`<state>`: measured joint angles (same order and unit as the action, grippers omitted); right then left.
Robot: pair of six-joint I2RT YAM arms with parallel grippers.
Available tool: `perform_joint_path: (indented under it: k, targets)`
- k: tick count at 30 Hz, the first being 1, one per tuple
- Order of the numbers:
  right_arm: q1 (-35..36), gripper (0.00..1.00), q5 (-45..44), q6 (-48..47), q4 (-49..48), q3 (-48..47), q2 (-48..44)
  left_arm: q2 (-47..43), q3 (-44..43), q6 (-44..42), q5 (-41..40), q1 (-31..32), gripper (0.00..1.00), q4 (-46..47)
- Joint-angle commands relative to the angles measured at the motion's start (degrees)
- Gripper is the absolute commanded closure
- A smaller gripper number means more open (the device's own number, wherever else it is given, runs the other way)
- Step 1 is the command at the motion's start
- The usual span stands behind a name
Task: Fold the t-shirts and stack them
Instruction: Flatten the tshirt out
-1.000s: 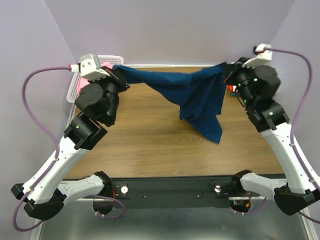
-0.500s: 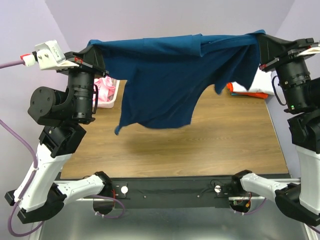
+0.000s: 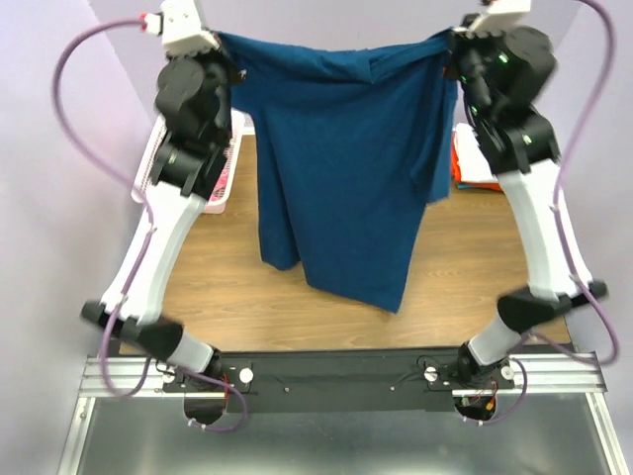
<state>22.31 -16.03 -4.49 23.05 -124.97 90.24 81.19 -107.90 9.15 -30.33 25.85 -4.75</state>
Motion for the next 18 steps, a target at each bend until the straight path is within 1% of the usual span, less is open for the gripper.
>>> perform_joint_path:
  k: [1, 2, 3, 4, 5, 6, 7, 8, 10, 11, 12, 13, 14, 15, 16, 17, 18]
  targets:
    - [-2.8, 0.99, -4.0, -7.6, -2.0, -12.9, 10.4, 8.3, -11.2, 4.6, 12.9, -8.2, 1.00, -2.1]
    - [-4.0, 0.99, -3.7, -8.2, -2.6, -18.8, 12.4, 12.7, -14.3, 5.6, 15.4, -9.2, 1.00, -2.7]
    - [-4.5, 0.99, -2.7, -9.3, -2.8, -21.4, 16.0, 14.9, -17.7, 5.7, 17.0, -10.2, 1.00, -3.2]
    - [-4.6, 0.99, -0.5, -10.5, -3.6, -22.8, 17.0, 17.0, -24.3, 5.6, 18.2, -10.8, 1.00, -3.9]
    - [-4.9, 0.99, 0.3, -11.8, -7.0, -22.9, 17.3, 20.6, -27.6, 5.7, 20.2, -11.8, 1.00, -4.6]
    - [-5.0, 0.99, 0.3, -11.3, -8.7, -22.6, 17.4, 21.8, -30.5, 5.9, 21.3, -12.1, 1.00, -5.0]
    - [-5.3, 0.99, 2.6, -11.1, -10.6, -22.2, 16.9, 22.8, -34.0, 6.1, 23.3, -12.6, 1.00, -4.8]
    - [-5.5, 0.99, 4.4, -11.1, -11.0, -21.7, 16.4, 22.4, -34.4, 6.1, 23.3, -12.7, 1.00, -4.2]
    - [-5.5, 0.99, 7.7, -10.9, -11.5, -18.8, 15.1, 20.2, -29.7, 6.4, 25.0, -12.7, 1.00, -2.2]
    - [-5.5, 0.99, 8.4, -11.4, -11.6, -16.8, 12.6, 16.8, -23.1, 6.4, 26.2, -12.7, 1.00, 0.7]
    - [-5.5, 0.99, 8.4, -11.1, -11.6, -14.7, 11.3, 14.9, -19.6, 6.6, 26.6, -12.7, 1.00, 2.2]
    - [-5.6, 0.99, 9.1, -11.2, -11.6, -9.0, 7.9, 11.2, -16.1, 6.6, 27.1, -12.7, 1.00, 4.0]
    - [-5.5, 0.99, 10.0, -13.0, -11.5, -6.0, 6.2, 9.5, -12.7, 6.4, 27.1, -12.7, 1.00, 4.4]
    - [-5.6, 0.99, 11.3, -13.7, -11.5, -2.0, 4.1, 7.9, -5.9, 6.2, 26.6, -12.7, 1.00, 4.5]
    - [-5.5, 0.99, 12.4, -14.1, -11.4, 5.4, -0.1, 3.9, -1.9, 7.0, 25.6, -12.7, 1.00, 4.3]
    - [-5.5, 0.99, 13.4, -15.5, -11.5, 10.4, -2.7, 1.7, 7.3, 7.5, 25.6, -12.7, 1.00, 4.4]
    - [-5.4, 0.99, 13.9, -15.5, -11.4, 14.4, -4.9, -0.6, 12.8, 7.9, 26.1, -12.7, 1.00, 6.4]
